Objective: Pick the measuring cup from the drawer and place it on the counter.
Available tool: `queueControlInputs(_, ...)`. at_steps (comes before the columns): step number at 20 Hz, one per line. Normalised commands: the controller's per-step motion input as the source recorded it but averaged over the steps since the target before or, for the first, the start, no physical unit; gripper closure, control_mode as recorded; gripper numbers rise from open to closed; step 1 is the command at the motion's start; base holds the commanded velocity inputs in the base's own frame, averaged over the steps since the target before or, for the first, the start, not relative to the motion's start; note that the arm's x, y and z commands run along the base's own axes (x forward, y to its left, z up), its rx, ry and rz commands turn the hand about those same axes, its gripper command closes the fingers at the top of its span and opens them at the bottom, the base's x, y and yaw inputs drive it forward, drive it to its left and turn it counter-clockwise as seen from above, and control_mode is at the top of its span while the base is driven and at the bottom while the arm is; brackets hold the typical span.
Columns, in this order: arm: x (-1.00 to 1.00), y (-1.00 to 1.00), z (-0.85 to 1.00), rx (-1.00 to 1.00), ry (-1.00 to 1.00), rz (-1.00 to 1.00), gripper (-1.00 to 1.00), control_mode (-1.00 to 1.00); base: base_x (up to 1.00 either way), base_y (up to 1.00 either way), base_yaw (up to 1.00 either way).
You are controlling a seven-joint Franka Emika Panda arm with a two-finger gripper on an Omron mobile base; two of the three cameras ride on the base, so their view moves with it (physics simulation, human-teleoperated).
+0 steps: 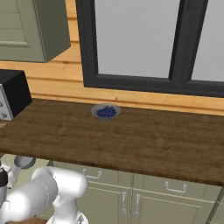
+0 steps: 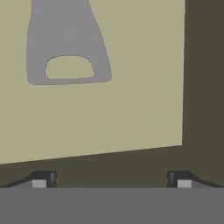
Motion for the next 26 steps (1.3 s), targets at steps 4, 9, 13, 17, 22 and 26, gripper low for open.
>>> queueControlInputs(4,-0.37,0.05,-0.07,0.00,0.09,-0.01,-1.00,-1.00,0.00,0.00,0.00)
queueControlInputs(9,-0.97,0.32,0.00,0.06,0.25,-0.09,-1.00,-1.00,0.00,0.00,0.00)
queueControlInputs(13,-1.00,0.39,0.00,0.01,0.06,-0.13,-1.00,-1.00,0.00,0.00,0.00)
queueControlInputs(17,-0.98,0.06,0.34,-0.01,-0.01,-0.08,-1.00,-1.00,0.00,0.00,0.00)
queueControlInputs(22,-0.15,-0.06,0.80,-0.09,-0.04,-0.04,-1.00,-1.00,0.00,0.00,0.00)
queueControlInputs(26,0.13,-0.25,0.52,-0.12,-0.12,-0.03,-1.00,-1.00,0.00,0.00,0.00)
